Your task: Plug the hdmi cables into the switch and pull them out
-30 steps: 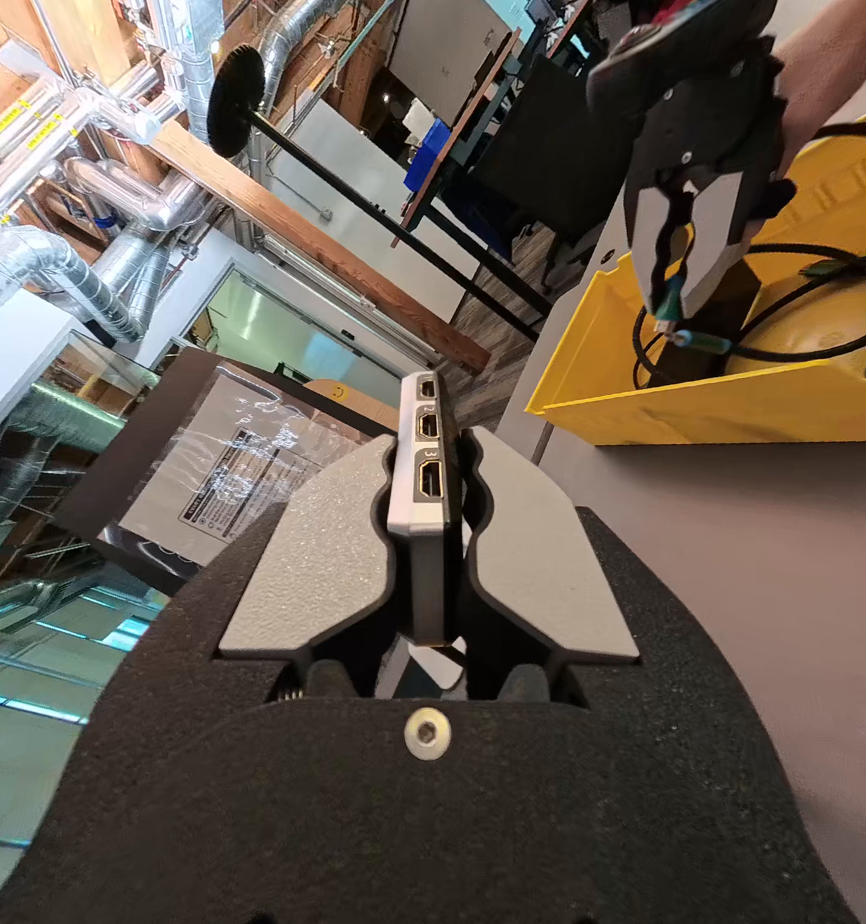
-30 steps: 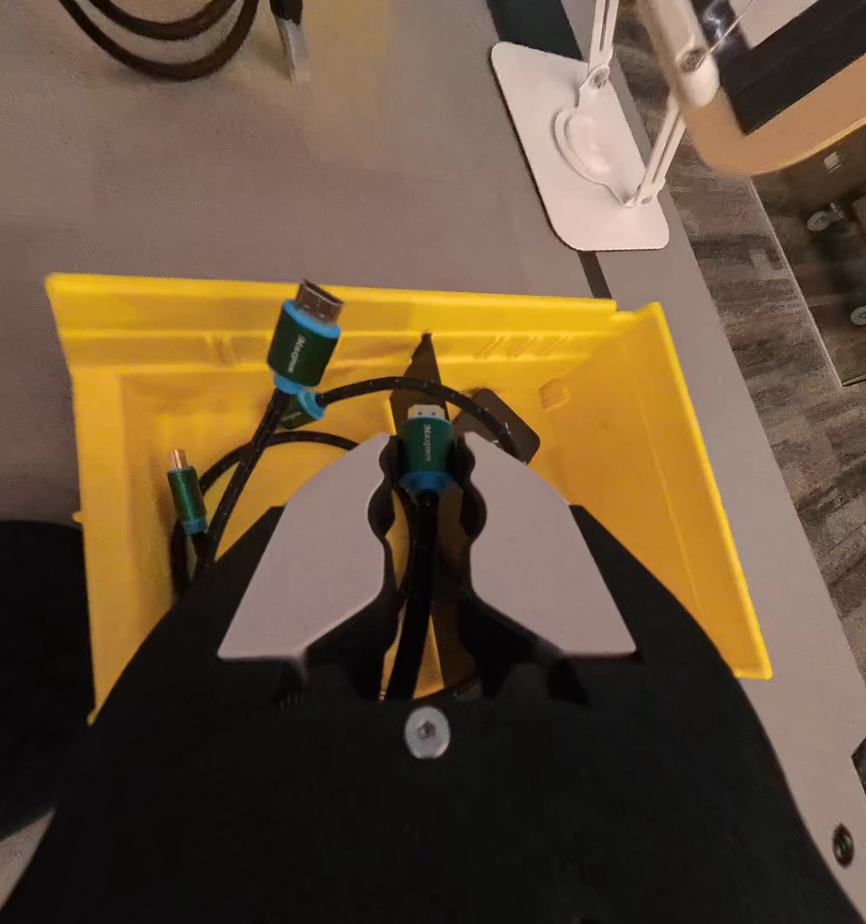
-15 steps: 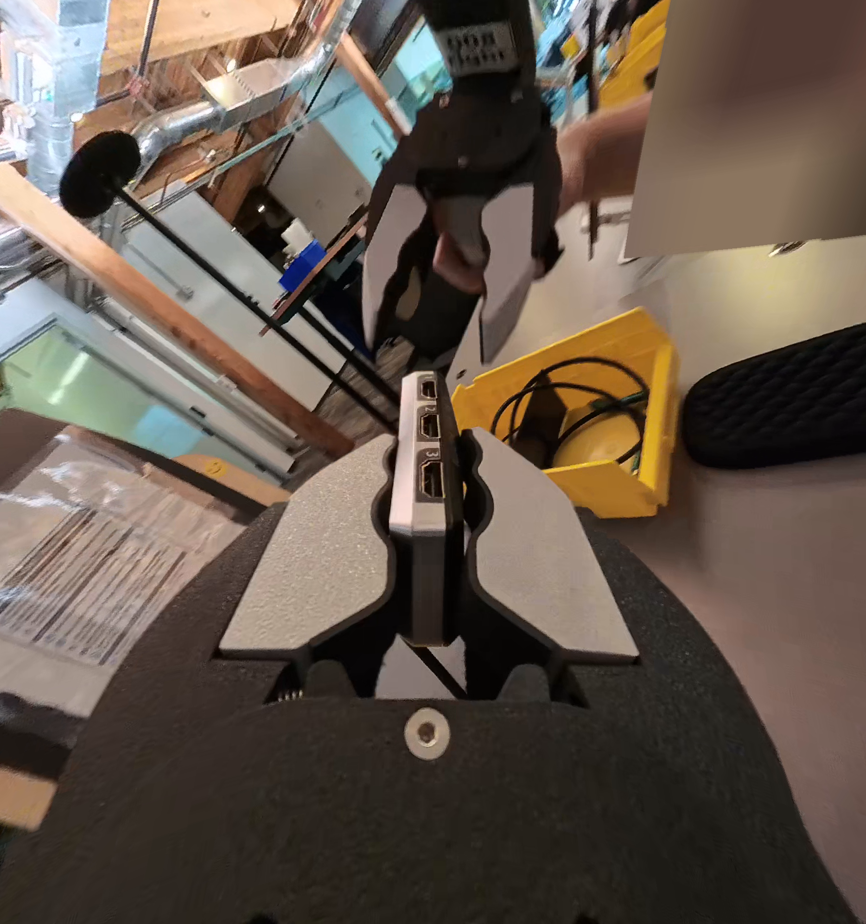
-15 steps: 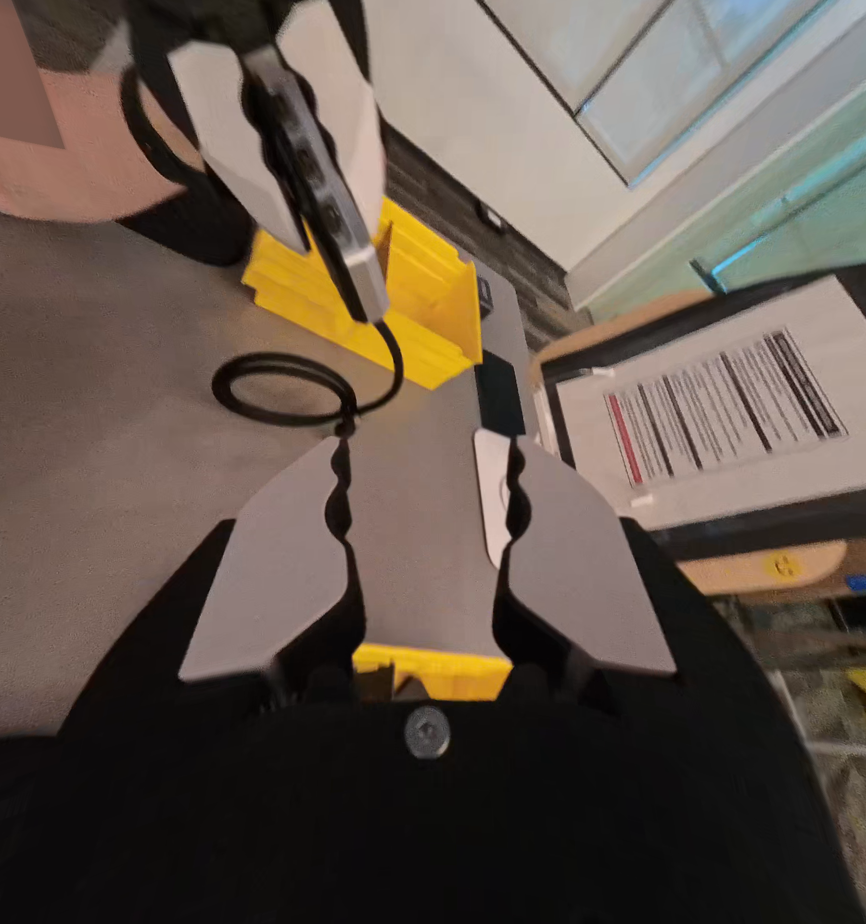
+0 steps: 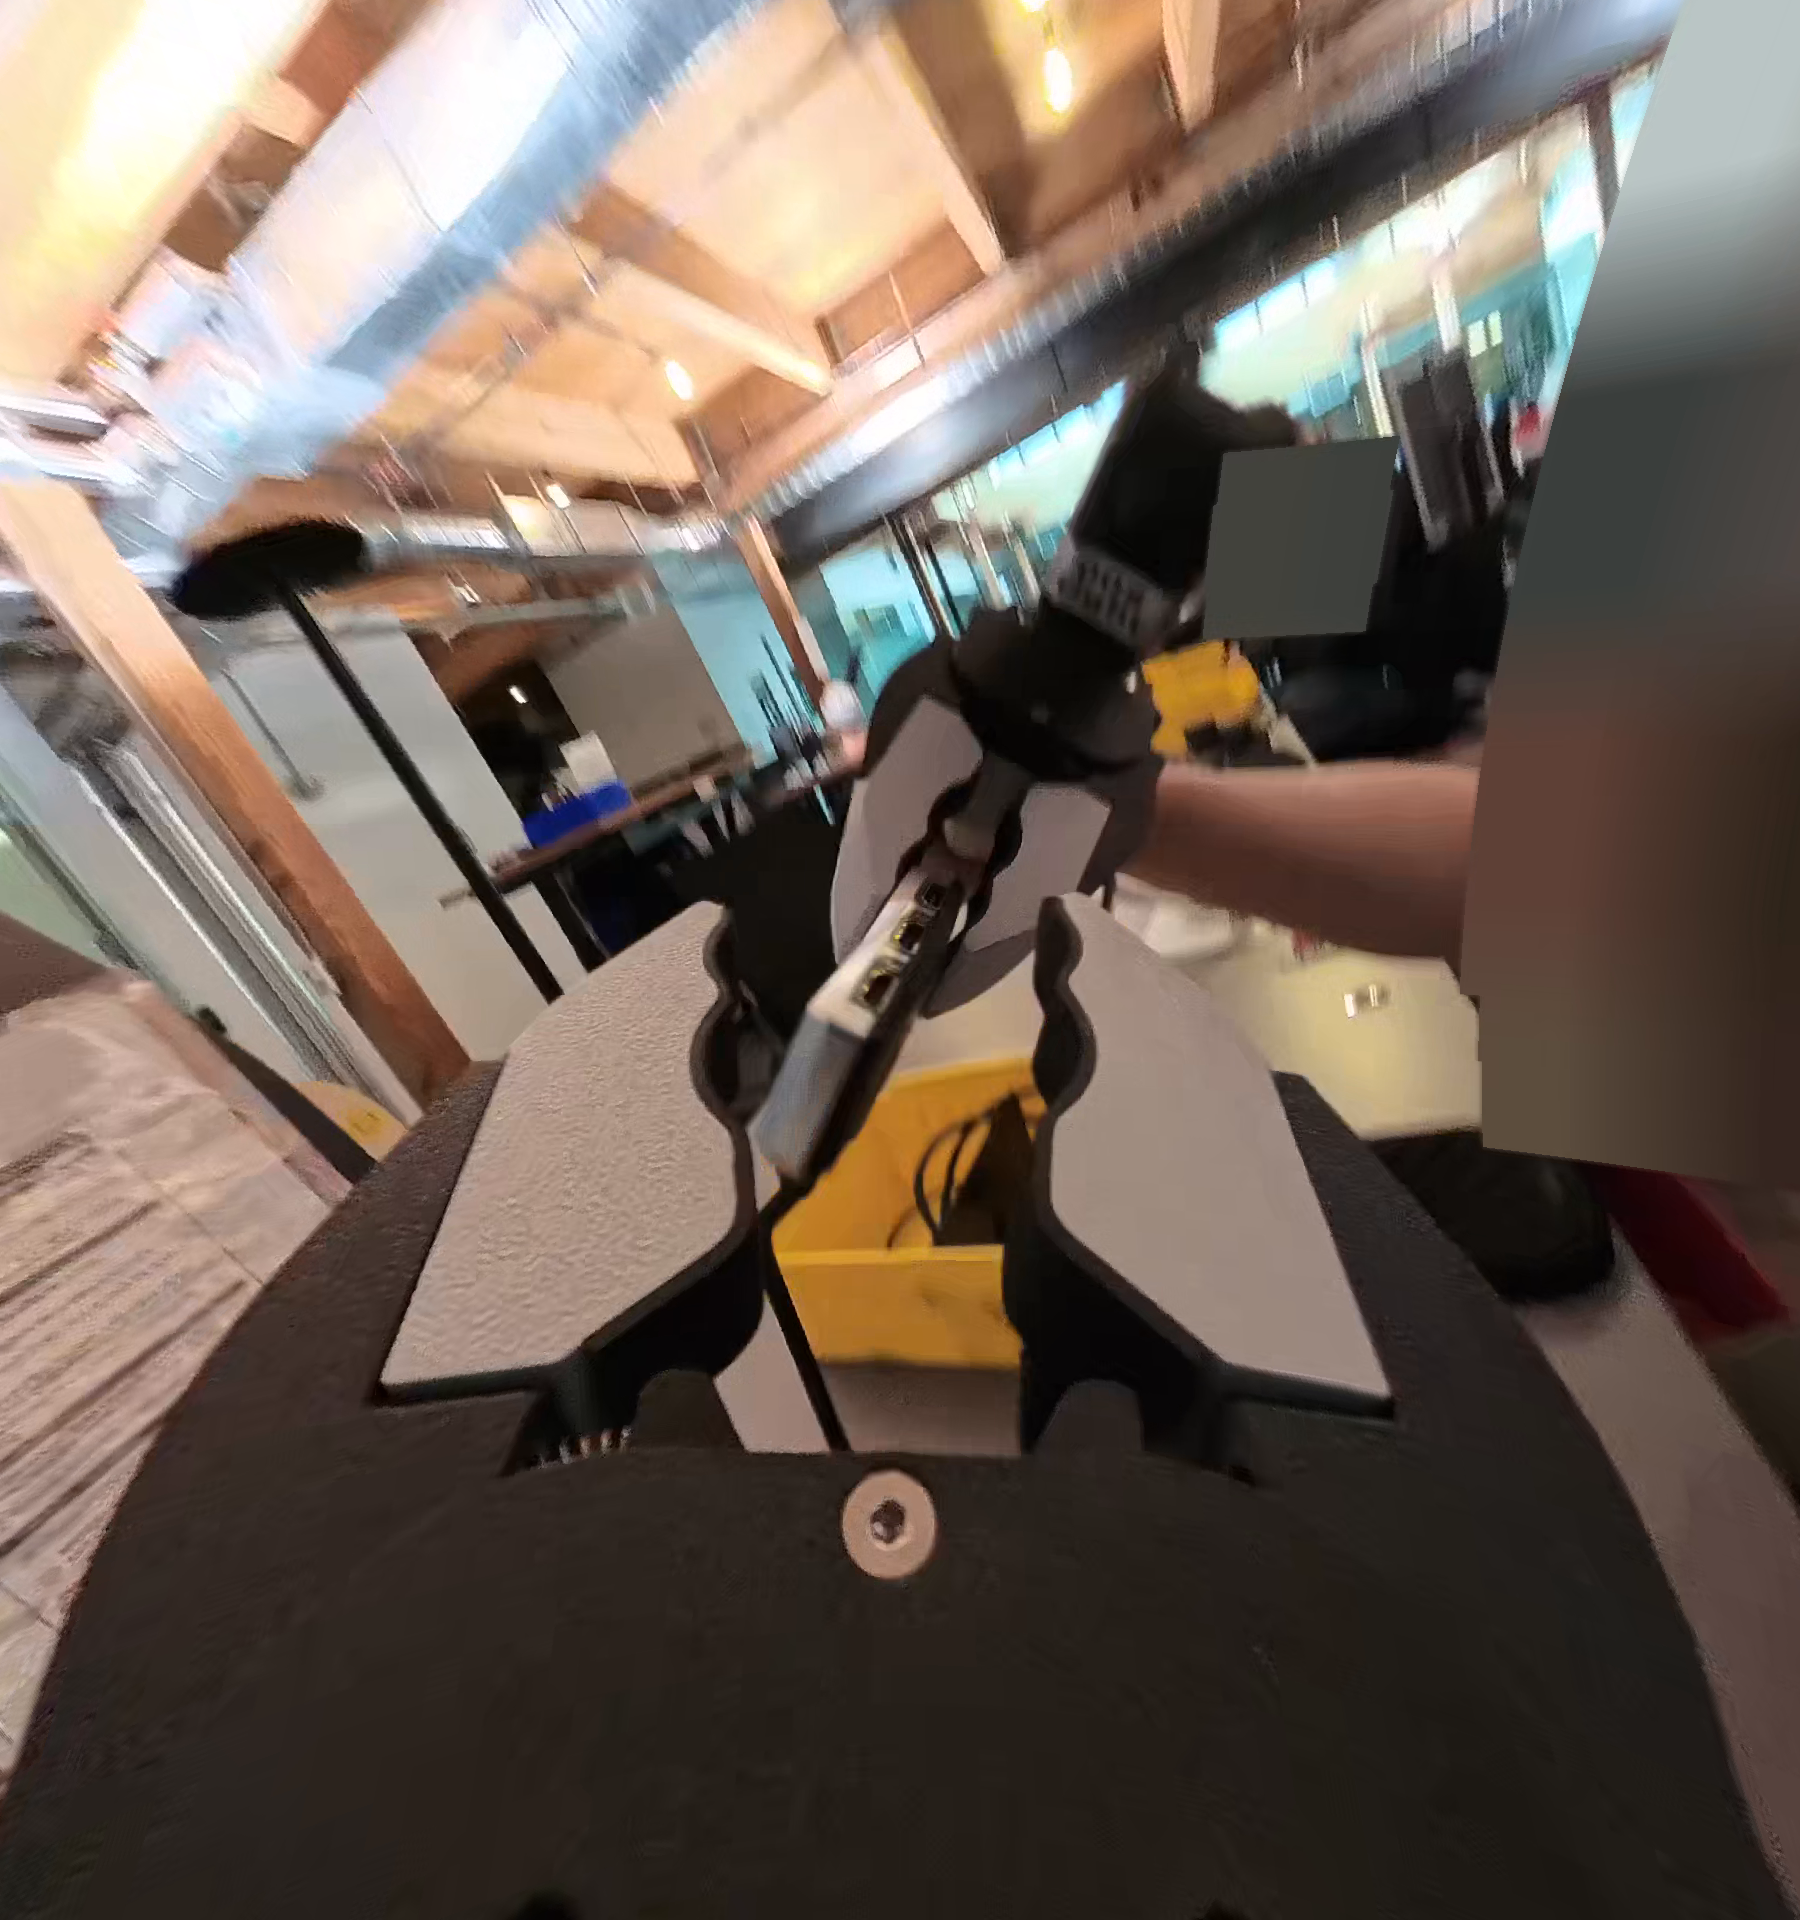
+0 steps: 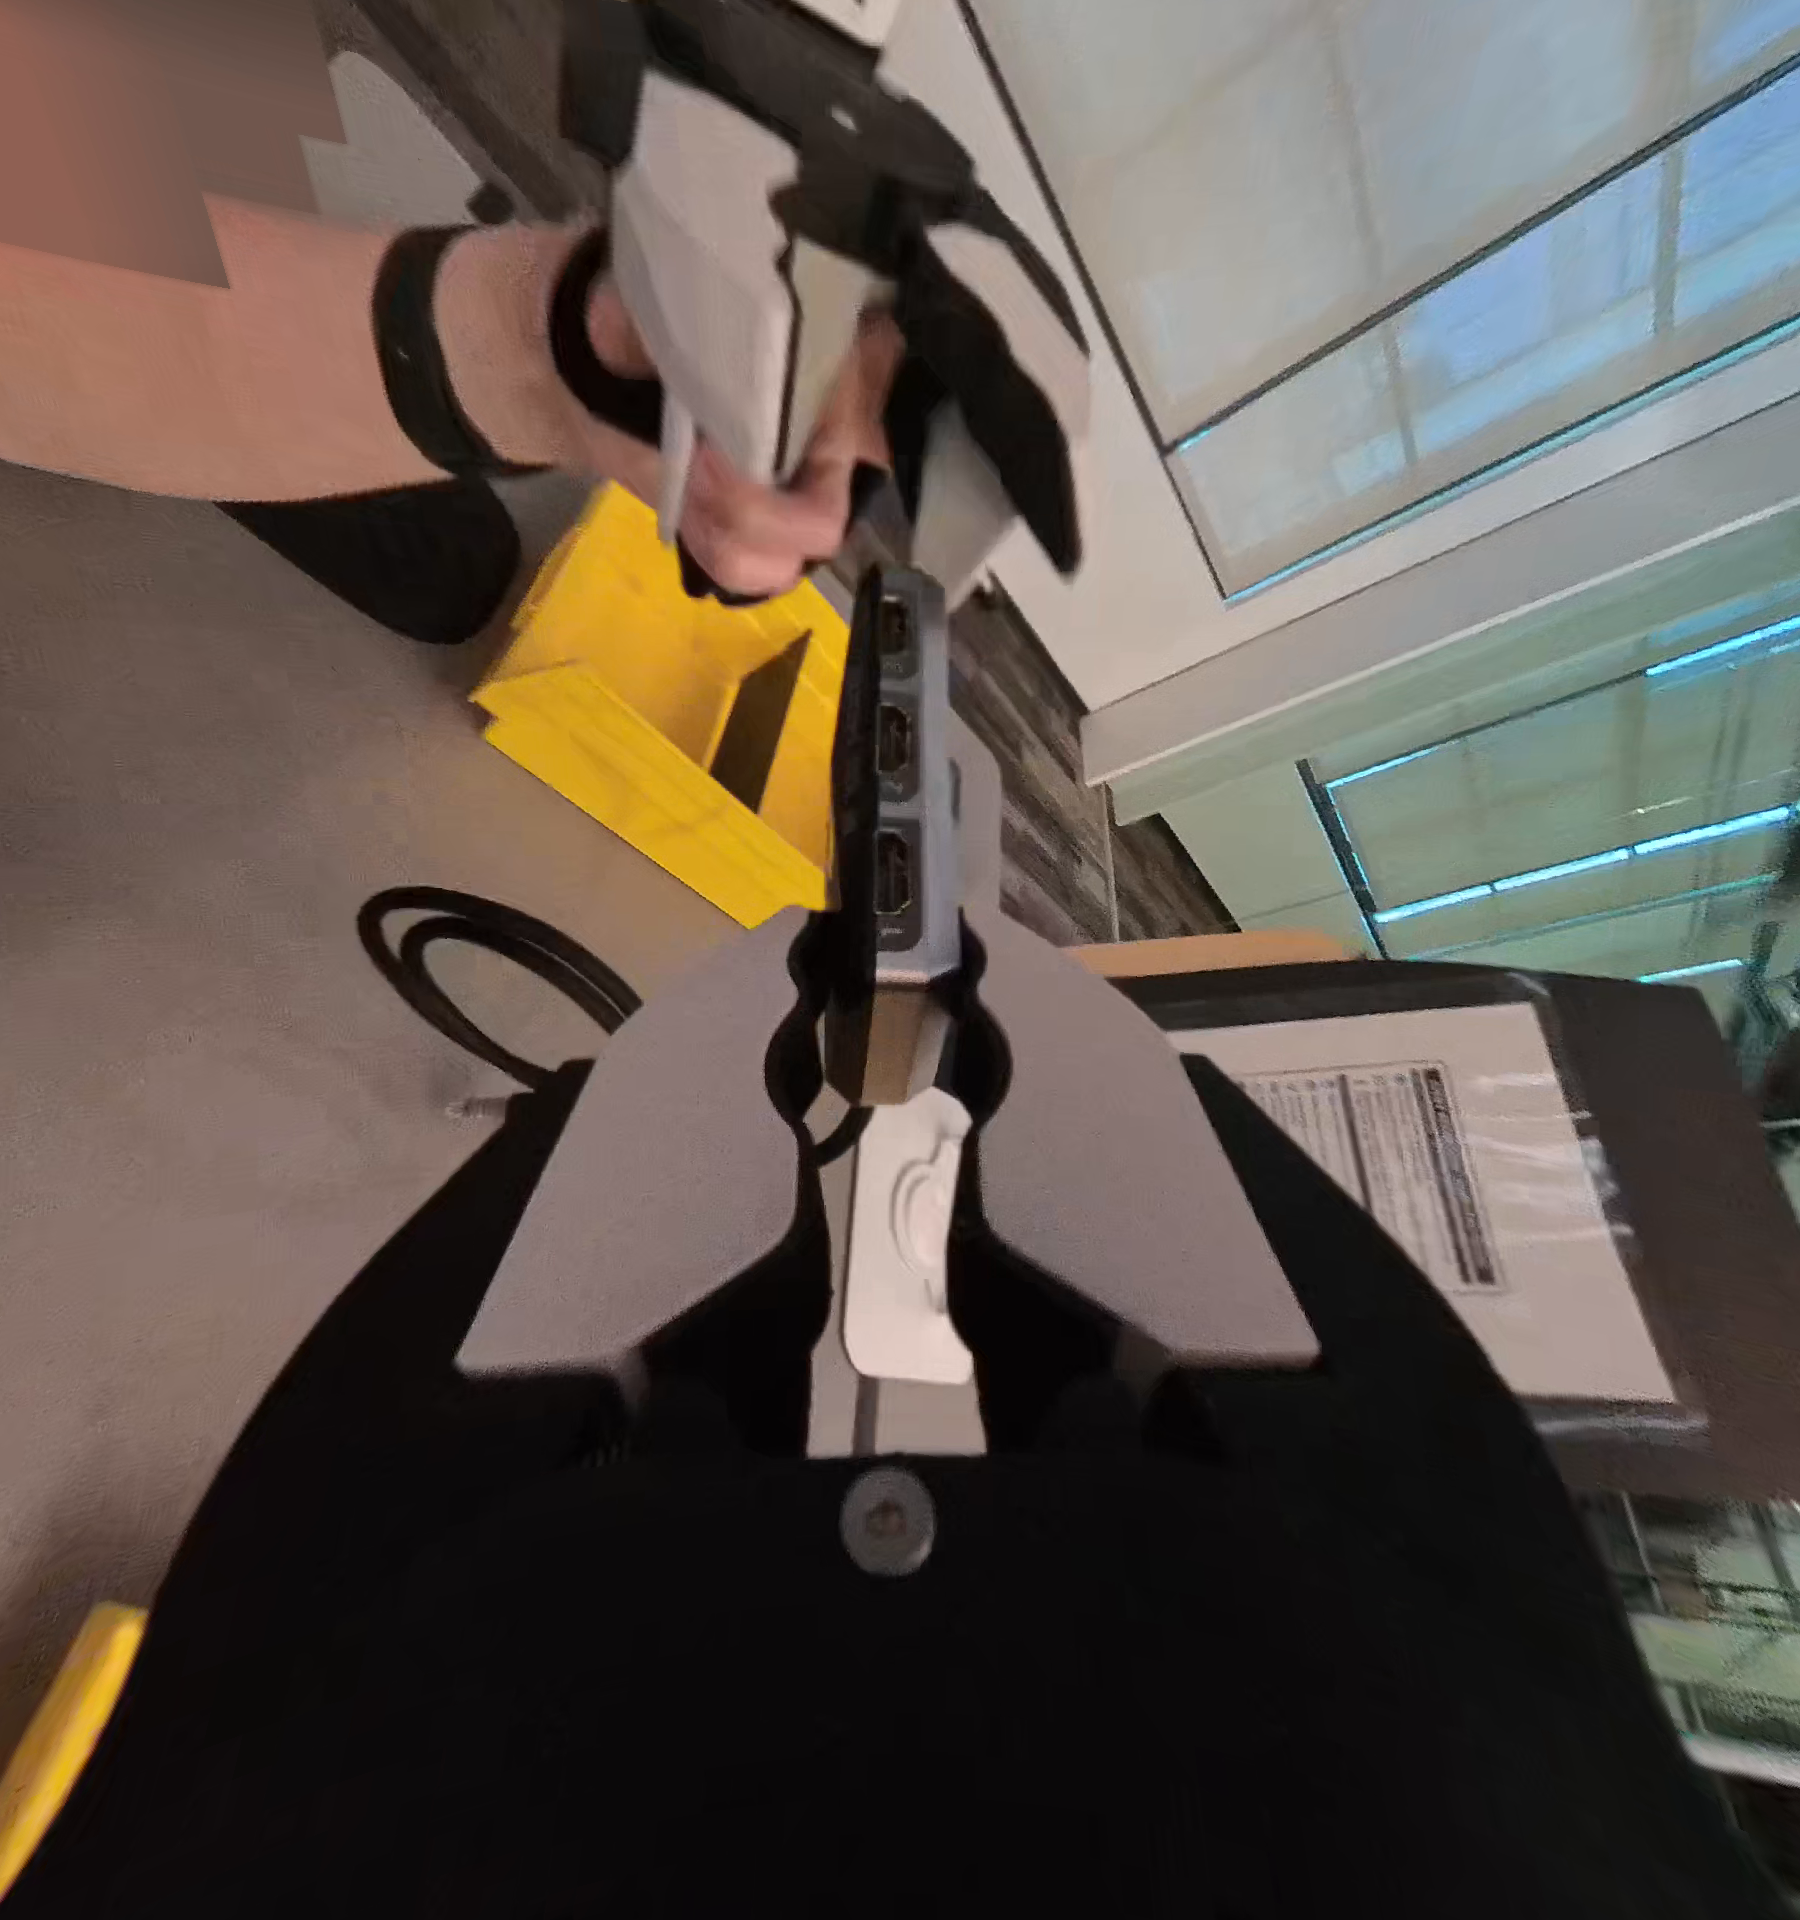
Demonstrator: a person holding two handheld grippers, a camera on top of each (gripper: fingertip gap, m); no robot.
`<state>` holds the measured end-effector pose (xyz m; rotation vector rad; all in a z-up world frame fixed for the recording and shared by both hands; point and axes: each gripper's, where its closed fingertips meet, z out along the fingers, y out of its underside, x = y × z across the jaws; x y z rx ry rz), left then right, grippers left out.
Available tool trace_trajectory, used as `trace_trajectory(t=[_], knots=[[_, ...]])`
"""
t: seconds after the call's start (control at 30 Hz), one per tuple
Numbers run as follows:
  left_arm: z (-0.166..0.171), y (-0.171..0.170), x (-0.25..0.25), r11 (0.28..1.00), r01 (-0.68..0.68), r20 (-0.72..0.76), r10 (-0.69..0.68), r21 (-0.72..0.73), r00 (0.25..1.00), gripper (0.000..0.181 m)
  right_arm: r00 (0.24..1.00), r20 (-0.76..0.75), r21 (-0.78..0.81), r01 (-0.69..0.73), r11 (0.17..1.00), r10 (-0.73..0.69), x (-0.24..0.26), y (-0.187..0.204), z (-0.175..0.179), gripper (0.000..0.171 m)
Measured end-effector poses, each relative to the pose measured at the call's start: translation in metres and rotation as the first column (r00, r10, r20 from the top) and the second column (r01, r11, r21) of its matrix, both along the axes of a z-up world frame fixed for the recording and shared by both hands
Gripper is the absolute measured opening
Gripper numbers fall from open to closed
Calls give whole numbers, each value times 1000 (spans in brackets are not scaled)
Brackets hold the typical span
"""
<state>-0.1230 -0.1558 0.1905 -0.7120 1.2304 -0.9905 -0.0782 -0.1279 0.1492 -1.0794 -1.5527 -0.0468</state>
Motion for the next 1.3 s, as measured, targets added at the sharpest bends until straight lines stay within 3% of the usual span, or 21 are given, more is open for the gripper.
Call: trace_trajectory(t=[0.13,0.27,0.4,0.53,0.67,0.77,0.9,0.97,1.07,1.17,1.23,1.3], knots=[[40,5,-56,997,-72,205,79,-41,976,48,988,-61,32,146,989,-144,46,13,57,23],[46,5,-80,994,-99,206,108,-53,972,48,942,-141,63,316,947,-305,106,31,114,22],[44,7,-82,993,-90,185,103,-74,977,49,831,-112,-32,546,837,-545,175,66,121,22],[39,9,-75,993,-72,148,85,-93,985,50,728,-47,-167,669,724,-684,228,97,80,21],[32,10,-67,993,-65,105,75,-97,992,51,677,53,-360,699,618,-734,263,121,-1,21],[28,9,-61,994,-52,78,60,-94,995,51,675,121,-521,667,532,-728,280,131,-65,20],[22,8,-51,995,-58,38,61,-81,997,51,729,196,-678,584,446,-656,280,126,-130,20],[20,7,-47,995,-54,29,56,-79,998,50,697,344,-647,662,379,-629,286,124,-161,21],[17,6,-38,996,-45,8,46,-79,999,51,661,491,-578,735,355,-567,278,131,-193,20],[12,12,-30,992,-82,-23,80,-96,997,60,546,628,-451,836,313,-554,278,144,-222,22],[6,26,-32,978,-180,-74,173,-109,982,71,509,664,-437,859,269,-548,274,143,-229,28],[1,55,-49,913,-388,-131,373,-122,919,77,513,577,-433,852,295,-635,271,147,-209,42]])
